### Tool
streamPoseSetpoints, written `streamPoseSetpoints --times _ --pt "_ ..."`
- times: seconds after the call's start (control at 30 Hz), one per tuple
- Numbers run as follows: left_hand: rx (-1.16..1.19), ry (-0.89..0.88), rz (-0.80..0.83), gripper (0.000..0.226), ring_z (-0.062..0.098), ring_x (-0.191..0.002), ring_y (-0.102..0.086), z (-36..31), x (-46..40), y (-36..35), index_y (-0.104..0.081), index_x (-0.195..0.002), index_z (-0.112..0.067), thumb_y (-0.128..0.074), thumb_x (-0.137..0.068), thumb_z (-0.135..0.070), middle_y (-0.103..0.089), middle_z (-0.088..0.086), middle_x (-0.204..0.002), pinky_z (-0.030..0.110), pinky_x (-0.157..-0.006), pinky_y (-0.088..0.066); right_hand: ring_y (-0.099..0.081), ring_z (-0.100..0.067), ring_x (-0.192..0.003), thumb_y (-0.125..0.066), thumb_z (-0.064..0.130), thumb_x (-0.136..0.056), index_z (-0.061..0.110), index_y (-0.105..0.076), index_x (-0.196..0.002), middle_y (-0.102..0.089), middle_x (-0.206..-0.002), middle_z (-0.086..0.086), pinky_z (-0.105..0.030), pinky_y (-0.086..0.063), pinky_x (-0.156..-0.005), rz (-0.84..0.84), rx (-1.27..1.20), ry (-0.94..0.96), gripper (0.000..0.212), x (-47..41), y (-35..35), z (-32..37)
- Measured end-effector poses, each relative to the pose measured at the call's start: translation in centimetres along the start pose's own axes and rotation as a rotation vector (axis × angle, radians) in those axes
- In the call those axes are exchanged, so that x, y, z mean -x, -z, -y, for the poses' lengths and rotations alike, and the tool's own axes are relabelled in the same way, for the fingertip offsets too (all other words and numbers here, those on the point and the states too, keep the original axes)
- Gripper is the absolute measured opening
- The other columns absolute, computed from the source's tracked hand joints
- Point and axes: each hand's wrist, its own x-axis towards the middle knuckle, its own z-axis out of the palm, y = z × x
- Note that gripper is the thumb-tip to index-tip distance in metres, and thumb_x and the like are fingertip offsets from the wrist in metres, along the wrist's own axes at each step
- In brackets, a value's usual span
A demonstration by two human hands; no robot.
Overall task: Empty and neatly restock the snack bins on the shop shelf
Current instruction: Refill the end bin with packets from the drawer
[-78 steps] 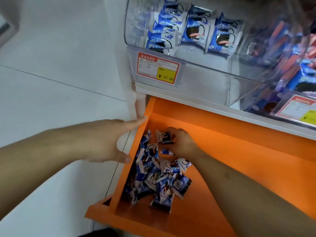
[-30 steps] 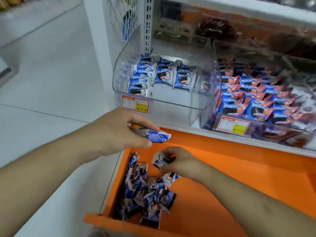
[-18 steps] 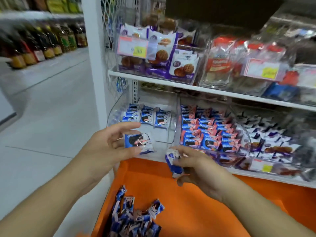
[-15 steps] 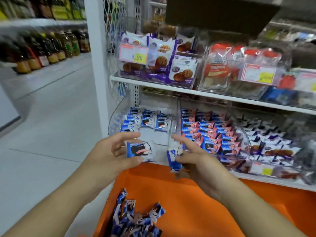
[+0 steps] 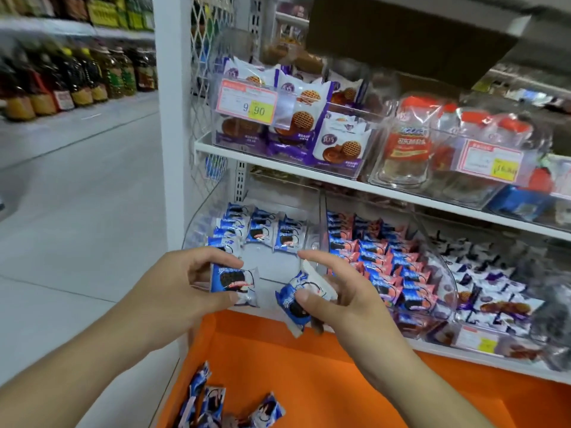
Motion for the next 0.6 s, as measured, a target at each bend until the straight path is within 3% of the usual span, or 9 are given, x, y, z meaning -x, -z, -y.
streamPoseSetpoints --times 0.1,0.17,0.23,0.37,0.47,0.6 --pt "0.042 0.024 -0.05 0.048 0.013 -0.11 -0.07 1.5 -1.5 1.7 -0.075 -0.101 -0.051 -0.094 -0.072 -0.018 -0.077 -0.013 -0.107 0.039 -0.091 -0.06 -0.057 -0.018 -0.066 -0.083 0.021 -0.089 0.034 -0.072 -0.111 -0.062 -0.092 -0.002 -0.037 -0.056 -0.063 -0.068 0.051 0.049 0.028 -2.3 -0.9 -0.4" --pt "0.051 0.034 -0.087 0.049 0.013 -0.108 -0.071 2.4 -2.3 2.4 -0.075 -0.1 -0.051 -0.094 -0.071 -0.016 -0.077 -0.015 -0.106 0.045 -0.093 -0.06 -0.047 -0.017 -0.067 -0.084 0.02 -0.087 0.029 -0.066 -0.102 -0.05 -0.082 -0.001 -0.037 -0.043 -0.06 -0.122 0.118 0.063 0.025 -4.8 -1.7 -0.8" --pt "0.042 0.041 -0.098 0.051 0.012 -0.107 -0.07 3.4 -2.9 2.6 -0.074 -0.099 -0.054 -0.095 -0.07 -0.018 -0.076 -0.018 -0.106 0.045 -0.095 -0.059 -0.048 -0.016 -0.068 -0.081 0.015 -0.085 0.03 -0.064 -0.1 -0.053 -0.083 0.001 -0.036 -0.042 -0.065 -0.126 0.159 0.044 0.027 -8.3 -2.8 -0.9" --pt "0.077 0.032 -0.066 0.05 0.007 -0.105 -0.071 4.2 -3.5 2.7 -0.073 -0.1 -0.056 -0.095 -0.071 -0.021 -0.076 -0.018 -0.108 0.033 -0.093 -0.058 -0.053 -0.02 -0.066 -0.076 0.011 -0.076 0.031 -0.067 -0.097 -0.063 -0.088 0.003 -0.032 -0.044 -0.062 -0.139 0.285 -0.002 0.03 -16.3 -5.5 -2.3" --pt "0.073 0.007 -0.042 0.048 -0.003 -0.102 -0.069 4.5 -4.2 2.8 -0.071 -0.103 -0.056 -0.094 -0.073 -0.026 -0.074 -0.021 -0.109 0.019 -0.085 -0.052 -0.061 -0.017 -0.077 -0.078 0.014 -0.077 0.028 -0.069 -0.1 -0.068 -0.092 0.005 -0.027 -0.045 -0.066 -0.223 0.528 0.001 0.028 -21.4 -6.3 -4.5" --pt "0.072 0.006 -0.052 0.048 0.0 -0.109 -0.066 5.1 -5.0 3.2 -0.07 -0.105 -0.056 -0.093 -0.073 -0.031 -0.07 -0.023 -0.116 0.016 -0.088 -0.048 -0.062 -0.016 -0.082 -0.074 0.01 -0.08 0.028 -0.069 -0.103 -0.066 -0.087 0.011 -0.023 -0.041 -0.068 -0.223 0.776 -0.008 0.03 -24.6 -6.3 -6.3"
